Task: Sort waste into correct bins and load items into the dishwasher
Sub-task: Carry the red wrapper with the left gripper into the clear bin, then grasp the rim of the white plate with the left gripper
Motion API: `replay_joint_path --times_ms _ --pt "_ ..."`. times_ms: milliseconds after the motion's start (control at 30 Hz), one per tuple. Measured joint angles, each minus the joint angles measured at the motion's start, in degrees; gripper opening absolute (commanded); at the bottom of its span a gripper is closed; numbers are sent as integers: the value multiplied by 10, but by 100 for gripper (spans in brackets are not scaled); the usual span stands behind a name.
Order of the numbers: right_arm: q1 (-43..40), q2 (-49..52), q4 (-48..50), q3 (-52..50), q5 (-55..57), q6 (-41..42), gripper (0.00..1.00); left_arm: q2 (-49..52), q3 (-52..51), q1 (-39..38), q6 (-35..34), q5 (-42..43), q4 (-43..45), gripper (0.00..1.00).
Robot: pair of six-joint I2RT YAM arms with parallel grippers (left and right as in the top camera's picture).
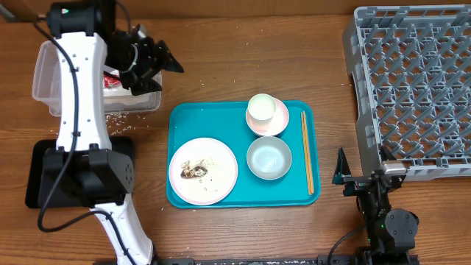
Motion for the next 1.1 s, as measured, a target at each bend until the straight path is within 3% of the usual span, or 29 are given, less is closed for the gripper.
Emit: replay_joint_path --times_ms 267,500,700,900,1100 --pt "0 0 0 0 0 0 100 -146 -47 -147 -20 -133 1 84" --pt "0 0 0 0 0 0 100 -200 -167 -278 -150 -250 10 89" --pt "0 0 0 0 0 0 100 -174 -293 -288 -269 -302 76 82" --pt "0 0 0 0 0 0 100 -170 -400 -291 -319 -309 225 77" --pt "0 0 0 0 0 0 100 -170 -498 -297 -367 -298 307 70"
